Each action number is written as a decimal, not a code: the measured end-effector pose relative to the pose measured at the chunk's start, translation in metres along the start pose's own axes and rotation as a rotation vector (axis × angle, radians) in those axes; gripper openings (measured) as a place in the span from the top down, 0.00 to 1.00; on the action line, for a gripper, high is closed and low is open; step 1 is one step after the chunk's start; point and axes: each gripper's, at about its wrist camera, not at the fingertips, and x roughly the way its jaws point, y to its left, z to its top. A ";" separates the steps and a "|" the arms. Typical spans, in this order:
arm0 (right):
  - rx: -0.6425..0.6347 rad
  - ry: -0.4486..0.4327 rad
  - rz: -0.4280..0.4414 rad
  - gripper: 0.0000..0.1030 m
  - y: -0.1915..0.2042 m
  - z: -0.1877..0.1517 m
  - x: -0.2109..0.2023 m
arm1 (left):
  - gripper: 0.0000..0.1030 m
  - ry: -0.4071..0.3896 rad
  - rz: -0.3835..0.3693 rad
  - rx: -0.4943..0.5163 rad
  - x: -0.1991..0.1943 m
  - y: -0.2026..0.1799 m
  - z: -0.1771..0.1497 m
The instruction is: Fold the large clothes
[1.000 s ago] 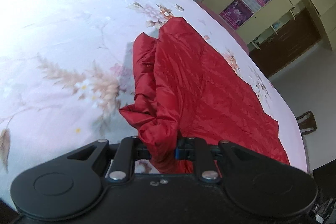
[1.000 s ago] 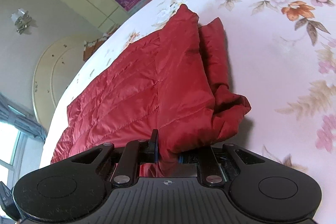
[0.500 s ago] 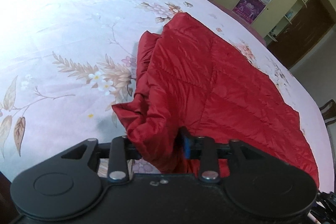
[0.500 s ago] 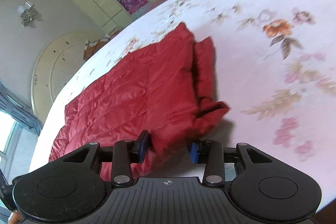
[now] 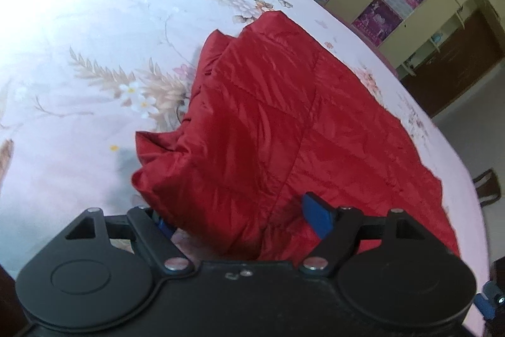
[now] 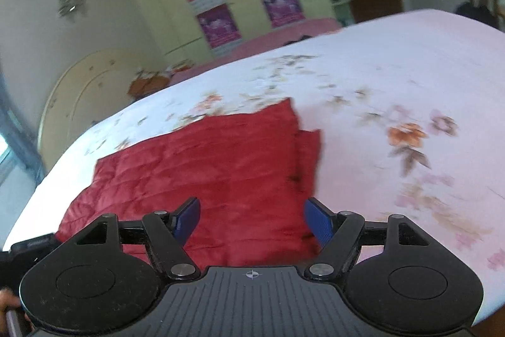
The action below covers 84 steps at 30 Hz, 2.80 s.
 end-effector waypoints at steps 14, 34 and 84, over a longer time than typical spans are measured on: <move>-0.263 0.116 0.079 0.80 0.106 0.010 0.107 | 0.61 -0.032 -0.127 -0.139 0.004 0.030 0.001; -0.461 0.244 0.013 0.80 0.144 -0.016 0.180 | 0.66 0.055 -0.150 -0.131 0.010 0.041 0.014; -0.016 0.206 -0.099 0.79 -0.070 -0.011 0.019 | 0.67 0.031 -0.266 0.826 0.046 -0.273 -0.143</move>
